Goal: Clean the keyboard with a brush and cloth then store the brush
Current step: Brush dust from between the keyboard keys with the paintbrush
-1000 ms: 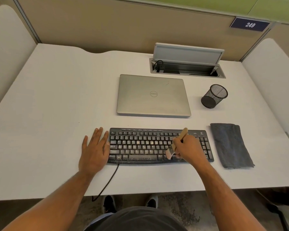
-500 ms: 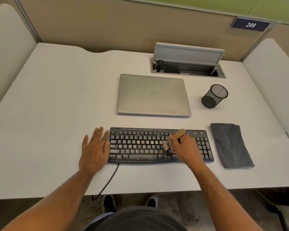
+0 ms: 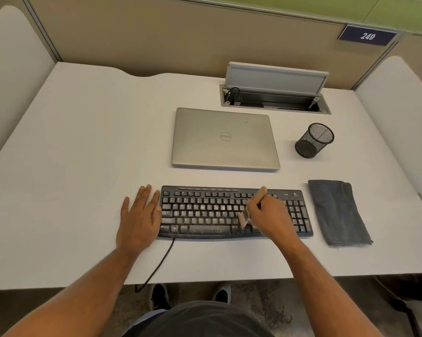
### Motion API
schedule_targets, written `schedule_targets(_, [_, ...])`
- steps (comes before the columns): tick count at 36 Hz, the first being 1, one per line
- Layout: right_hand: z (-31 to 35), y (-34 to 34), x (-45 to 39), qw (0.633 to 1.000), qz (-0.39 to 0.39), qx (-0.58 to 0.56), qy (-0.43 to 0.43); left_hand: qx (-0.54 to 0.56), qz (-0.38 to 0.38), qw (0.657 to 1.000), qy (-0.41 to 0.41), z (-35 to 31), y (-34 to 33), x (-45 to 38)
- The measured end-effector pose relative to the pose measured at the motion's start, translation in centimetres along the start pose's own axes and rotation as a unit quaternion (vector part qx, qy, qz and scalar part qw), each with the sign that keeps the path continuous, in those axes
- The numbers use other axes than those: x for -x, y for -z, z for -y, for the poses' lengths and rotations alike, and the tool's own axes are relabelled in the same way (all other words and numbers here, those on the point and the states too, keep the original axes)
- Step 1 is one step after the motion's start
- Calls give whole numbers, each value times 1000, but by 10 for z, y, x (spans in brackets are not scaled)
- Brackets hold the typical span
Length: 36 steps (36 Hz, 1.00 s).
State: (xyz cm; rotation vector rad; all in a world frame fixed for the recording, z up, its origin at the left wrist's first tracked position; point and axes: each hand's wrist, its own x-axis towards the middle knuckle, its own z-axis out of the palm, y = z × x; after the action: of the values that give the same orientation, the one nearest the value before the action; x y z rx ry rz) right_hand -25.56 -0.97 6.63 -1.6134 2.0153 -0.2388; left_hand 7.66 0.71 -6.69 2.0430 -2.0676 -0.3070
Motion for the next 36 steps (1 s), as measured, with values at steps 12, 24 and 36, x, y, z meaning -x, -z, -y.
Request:
schedule_targets(12, [0, -2, -1, 1000, -1, -23, -2, 1, 6, 1000, 4, 0, 1, 0])
schedule_targets(24, [3, -6, 3, 998, 5, -56, -7, 11, 5, 1000, 1, -1, 2, 0])
schedule_targets(36, [6, -7, 7, 998, -10, -58, 3, 4, 8, 1000, 3, 0, 2, 1])
